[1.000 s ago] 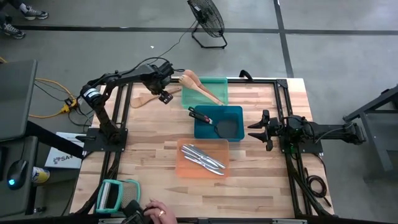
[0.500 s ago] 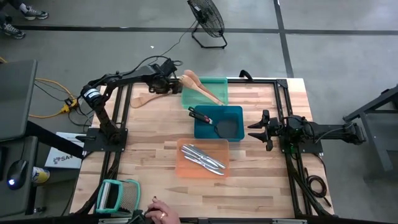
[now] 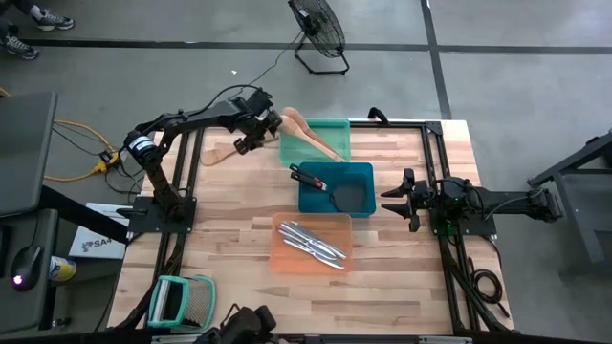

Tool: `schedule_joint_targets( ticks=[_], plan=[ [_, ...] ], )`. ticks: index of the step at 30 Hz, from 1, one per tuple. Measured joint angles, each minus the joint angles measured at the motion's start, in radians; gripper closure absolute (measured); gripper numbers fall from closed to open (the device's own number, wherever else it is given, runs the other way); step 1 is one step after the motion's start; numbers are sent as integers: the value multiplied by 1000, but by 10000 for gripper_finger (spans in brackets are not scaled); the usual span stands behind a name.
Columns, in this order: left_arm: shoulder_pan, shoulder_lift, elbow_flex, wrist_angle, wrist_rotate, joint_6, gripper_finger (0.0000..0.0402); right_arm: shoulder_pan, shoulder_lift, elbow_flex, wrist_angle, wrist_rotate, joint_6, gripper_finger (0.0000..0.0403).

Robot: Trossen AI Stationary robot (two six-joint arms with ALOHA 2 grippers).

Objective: Pick & Place Kitchen Items
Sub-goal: Put the wooden serving spoon into the green bin

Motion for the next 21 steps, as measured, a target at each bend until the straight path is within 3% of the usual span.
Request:
schedule_joint_targets(
  ticks=[5,21],
  plan=[
    [0,0,0,89,12,-36,153,0,0,0,0,0,0,254],
    [0,0,0,104,34,-617,153,0,0,0,0,0,0,254]
  ],
)
